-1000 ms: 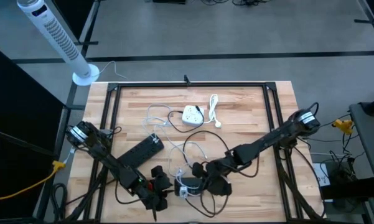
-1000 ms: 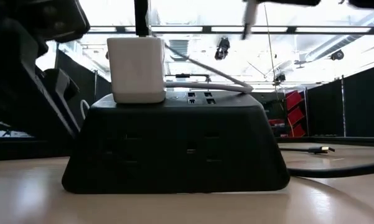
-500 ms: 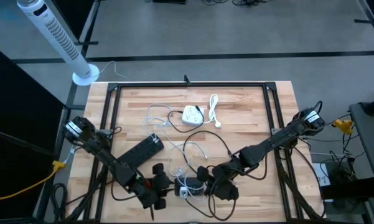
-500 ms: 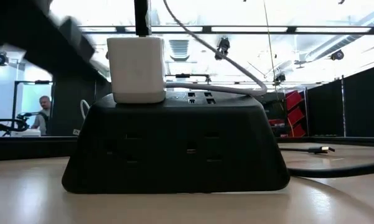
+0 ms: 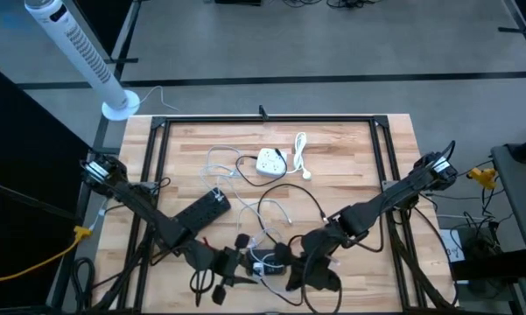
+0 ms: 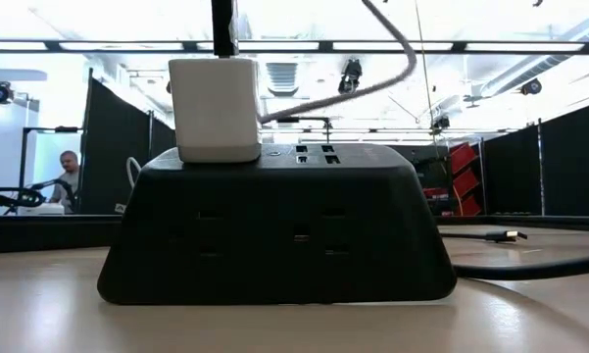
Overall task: Insert USB
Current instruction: Insert the purple charger cable into the bottom black outlet extension
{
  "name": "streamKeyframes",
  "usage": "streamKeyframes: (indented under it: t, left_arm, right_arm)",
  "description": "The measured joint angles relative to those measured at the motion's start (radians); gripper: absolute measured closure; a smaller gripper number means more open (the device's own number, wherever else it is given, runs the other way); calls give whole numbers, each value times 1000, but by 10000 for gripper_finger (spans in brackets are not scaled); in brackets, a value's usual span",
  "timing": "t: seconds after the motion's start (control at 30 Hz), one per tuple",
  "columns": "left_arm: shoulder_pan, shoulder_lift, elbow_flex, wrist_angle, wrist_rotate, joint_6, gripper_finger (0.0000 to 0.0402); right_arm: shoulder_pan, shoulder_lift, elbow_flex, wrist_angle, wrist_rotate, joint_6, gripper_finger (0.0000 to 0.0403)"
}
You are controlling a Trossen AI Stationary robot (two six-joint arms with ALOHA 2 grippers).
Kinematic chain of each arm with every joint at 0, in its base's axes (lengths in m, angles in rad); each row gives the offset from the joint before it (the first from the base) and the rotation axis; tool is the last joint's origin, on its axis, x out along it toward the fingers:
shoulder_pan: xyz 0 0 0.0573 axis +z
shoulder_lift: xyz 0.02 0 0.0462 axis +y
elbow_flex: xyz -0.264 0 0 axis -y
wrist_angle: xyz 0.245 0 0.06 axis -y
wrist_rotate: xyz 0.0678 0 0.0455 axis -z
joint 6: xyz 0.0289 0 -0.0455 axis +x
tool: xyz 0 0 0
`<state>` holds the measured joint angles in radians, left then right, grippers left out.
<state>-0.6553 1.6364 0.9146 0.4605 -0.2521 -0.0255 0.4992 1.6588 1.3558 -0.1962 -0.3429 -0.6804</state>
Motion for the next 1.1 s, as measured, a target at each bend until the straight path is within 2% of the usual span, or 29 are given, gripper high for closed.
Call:
streamKeyframes:
  t: [0.2, 0.37, 0.53, 0.7, 0.87, 1.1]
  left_arm:
    - [21, 2, -1, 53, 9, 85, 335]
    - [29, 2, -1, 108, 9, 111, 327]
    - [32, 5, -1, 171, 76, 116, 301]
    - [40, 63, 1, 285, 115, 74, 262]
    - [42, 103, 26, 297, 124, 65, 230]
    - [50, 198, 113, 295, 167, 68, 220]
  right_arm:
    - [12, 0, 29, 95, 2, -1, 403]
    - [16, 0, 29, 161, 0, -1, 403]
    - [16, 22, 29, 233, -6, -11, 403]
    - [13, 58, 29, 238, -6, -37, 403]
    - [11, 62, 29, 249, -6, -37, 403]
    - [2, 80, 29, 257, -21, 12, 403]
